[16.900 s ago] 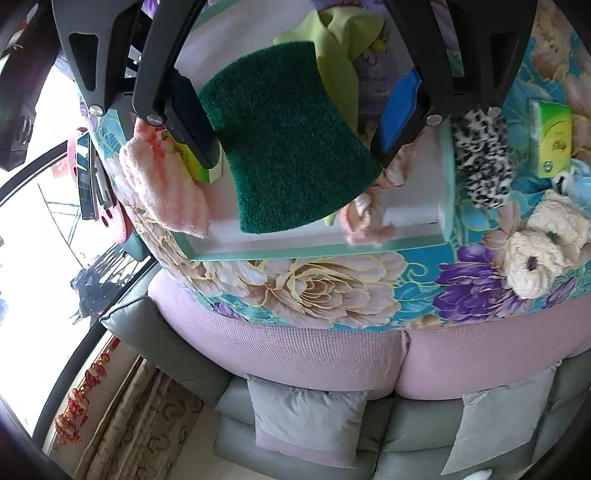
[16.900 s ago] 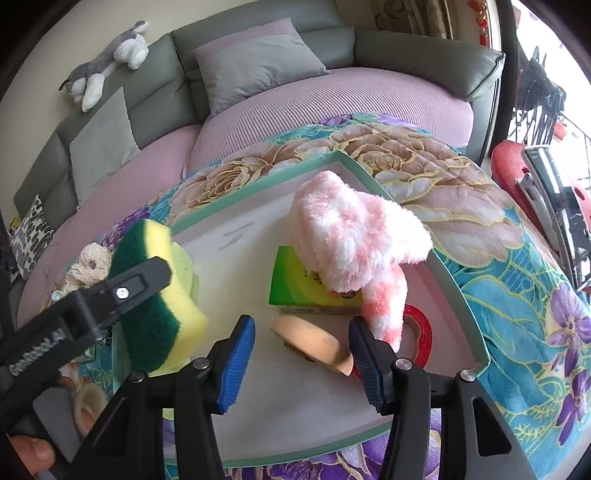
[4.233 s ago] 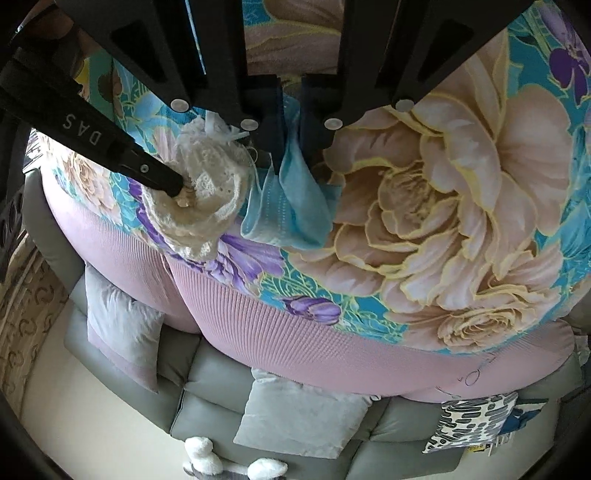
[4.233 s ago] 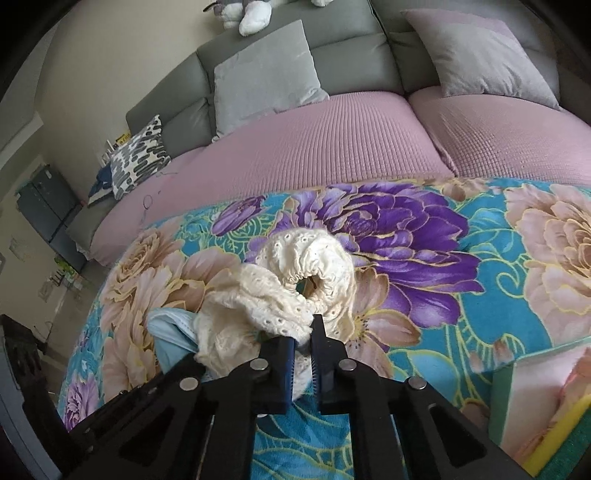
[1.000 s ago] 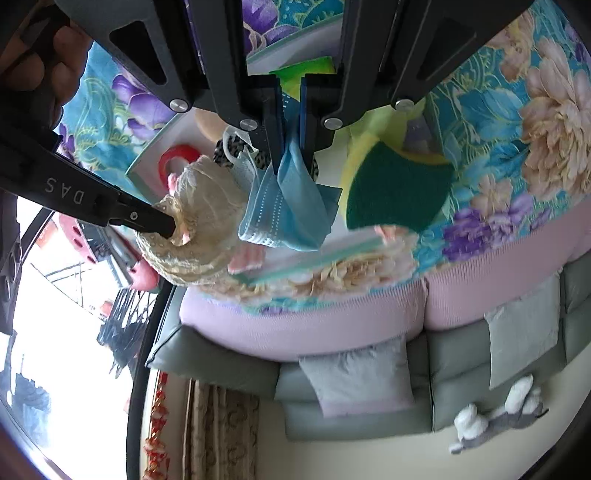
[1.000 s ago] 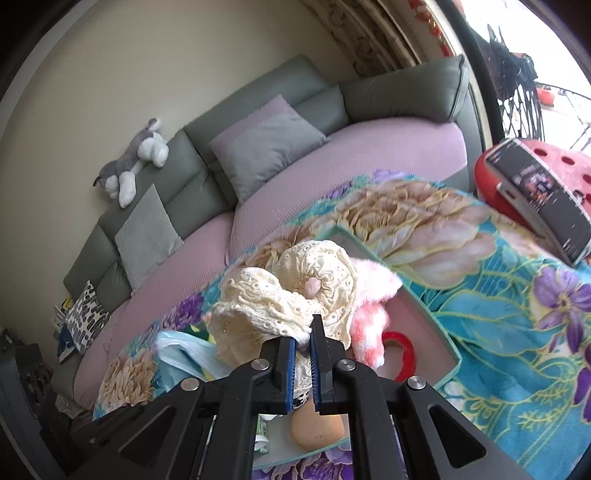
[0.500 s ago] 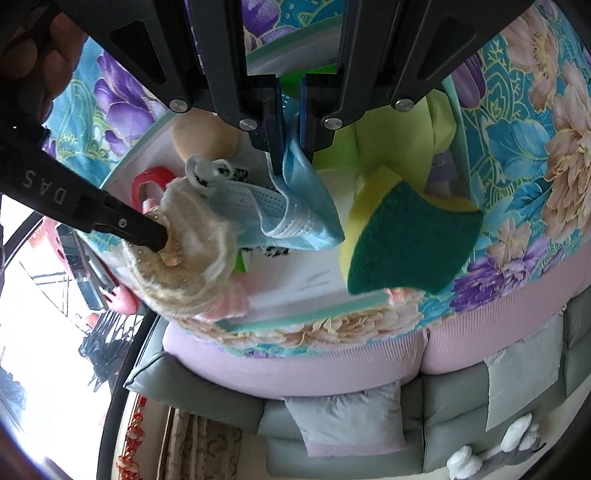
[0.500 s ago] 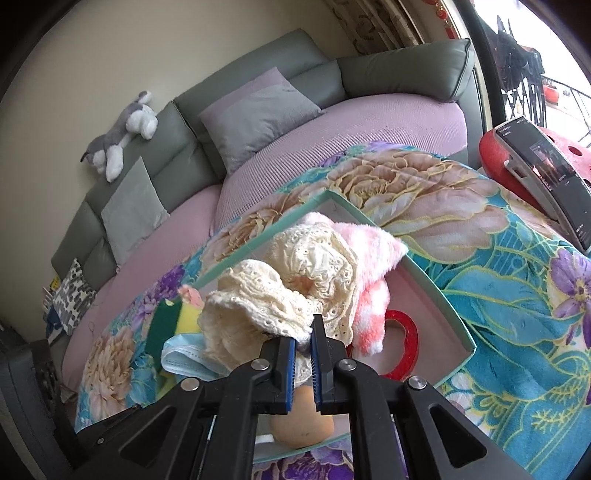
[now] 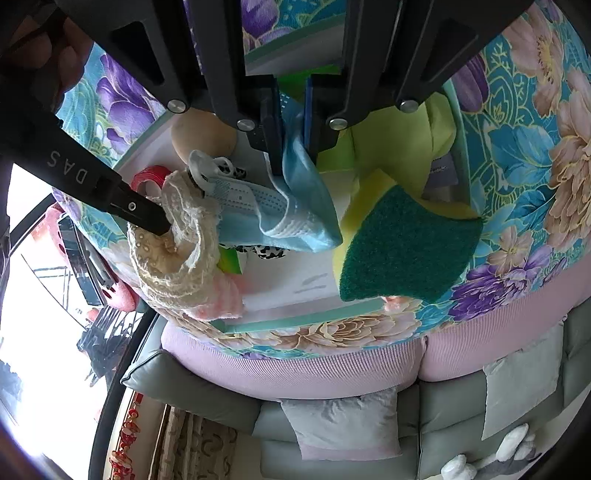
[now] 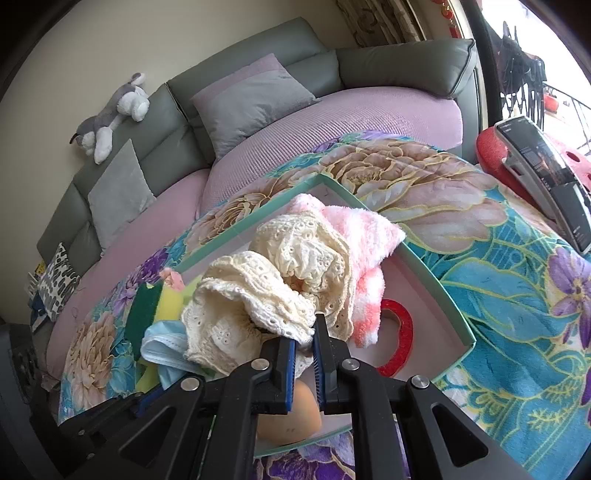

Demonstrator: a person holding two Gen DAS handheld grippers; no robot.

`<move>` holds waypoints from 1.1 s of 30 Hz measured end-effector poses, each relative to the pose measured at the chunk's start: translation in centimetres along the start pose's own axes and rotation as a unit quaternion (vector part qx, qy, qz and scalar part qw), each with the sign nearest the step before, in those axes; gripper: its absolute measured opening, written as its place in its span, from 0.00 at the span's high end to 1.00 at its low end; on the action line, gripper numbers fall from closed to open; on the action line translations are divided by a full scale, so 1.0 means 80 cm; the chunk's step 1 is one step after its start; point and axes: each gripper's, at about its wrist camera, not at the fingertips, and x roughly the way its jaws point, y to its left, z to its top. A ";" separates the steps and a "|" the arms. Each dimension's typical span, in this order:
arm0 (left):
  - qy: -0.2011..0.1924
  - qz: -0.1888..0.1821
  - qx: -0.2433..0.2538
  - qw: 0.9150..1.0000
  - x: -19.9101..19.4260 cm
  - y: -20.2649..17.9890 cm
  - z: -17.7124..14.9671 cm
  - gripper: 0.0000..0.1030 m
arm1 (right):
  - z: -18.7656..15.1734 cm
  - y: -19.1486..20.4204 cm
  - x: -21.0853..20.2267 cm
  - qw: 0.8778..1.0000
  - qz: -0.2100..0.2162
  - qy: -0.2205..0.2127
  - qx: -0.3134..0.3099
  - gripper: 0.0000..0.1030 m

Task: Organize soft objects
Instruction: 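Open the right tool to drop the lace cloth while the left tool drops the mask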

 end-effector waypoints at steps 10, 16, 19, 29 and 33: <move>-0.005 0.000 -0.017 1.000 -0.038 0.016 -0.003 0.69 | 0.000 0.012 -0.009 1.000 -0.014 0.001 -0.015 0.89; -0.023 0.015 -0.041 0.999 -0.065 0.035 -0.008 0.54 | 0.000 0.018 -0.011 0.999 -0.030 0.007 -0.028 0.84; -0.022 0.040 -0.067 0.997 -0.068 0.055 -0.014 0.42 | 0.000 0.022 -0.014 0.999 -0.038 0.008 -0.032 0.80; -0.006 0.105 -0.130 0.986 -0.066 0.107 -0.036 0.23 | -0.005 0.035 -0.023 0.997 -0.055 0.018 -0.045 0.44; -0.005 0.106 -0.146 0.984 -0.068 0.118 -0.043 0.22 | -0.008 0.041 -0.024 0.996 -0.066 0.020 -0.051 0.36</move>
